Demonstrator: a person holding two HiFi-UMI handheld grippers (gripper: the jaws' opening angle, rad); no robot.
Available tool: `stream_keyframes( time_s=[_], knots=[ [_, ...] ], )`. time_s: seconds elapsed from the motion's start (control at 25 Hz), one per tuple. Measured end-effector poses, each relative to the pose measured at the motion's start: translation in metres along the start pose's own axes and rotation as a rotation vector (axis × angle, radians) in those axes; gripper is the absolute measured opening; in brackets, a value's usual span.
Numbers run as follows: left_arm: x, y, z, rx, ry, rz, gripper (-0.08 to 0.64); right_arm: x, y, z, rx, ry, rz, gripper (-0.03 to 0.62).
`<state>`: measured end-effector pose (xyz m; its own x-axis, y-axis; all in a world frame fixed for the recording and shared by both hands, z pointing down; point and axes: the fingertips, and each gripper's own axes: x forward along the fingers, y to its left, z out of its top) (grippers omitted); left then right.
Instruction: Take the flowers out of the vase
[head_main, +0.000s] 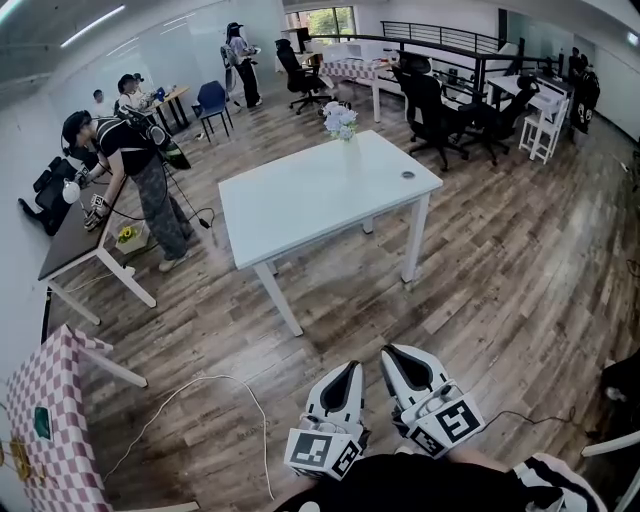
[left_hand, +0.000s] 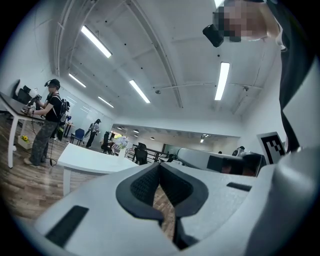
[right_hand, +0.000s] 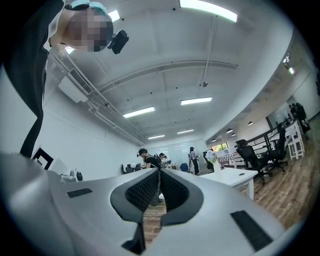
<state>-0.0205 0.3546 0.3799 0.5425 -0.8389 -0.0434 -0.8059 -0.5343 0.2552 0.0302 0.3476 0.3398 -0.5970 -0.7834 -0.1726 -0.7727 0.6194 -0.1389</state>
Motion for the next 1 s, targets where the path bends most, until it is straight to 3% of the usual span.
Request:
stream_keyframes(
  time_s=[0.48,0.76,1.0],
  knots=[
    [-0.033,0.033,-0.003,-0.028,0.014,-0.046,0.008,0.009,0.04,-0.031,0.022,0.035,-0.056,0.026],
    [-0.034,0.036,-0.01,-0.06,0.023,-0.064,0.008,0.009,0.043,-0.04,0.034,0.059,-0.075,0.026],
    [-0.013,0.046,-0.008,-0.035,0.022,-0.064,0.008,0.028,0.026,-0.042,0.055,0.044,-0.061,0.026]
  ],
)
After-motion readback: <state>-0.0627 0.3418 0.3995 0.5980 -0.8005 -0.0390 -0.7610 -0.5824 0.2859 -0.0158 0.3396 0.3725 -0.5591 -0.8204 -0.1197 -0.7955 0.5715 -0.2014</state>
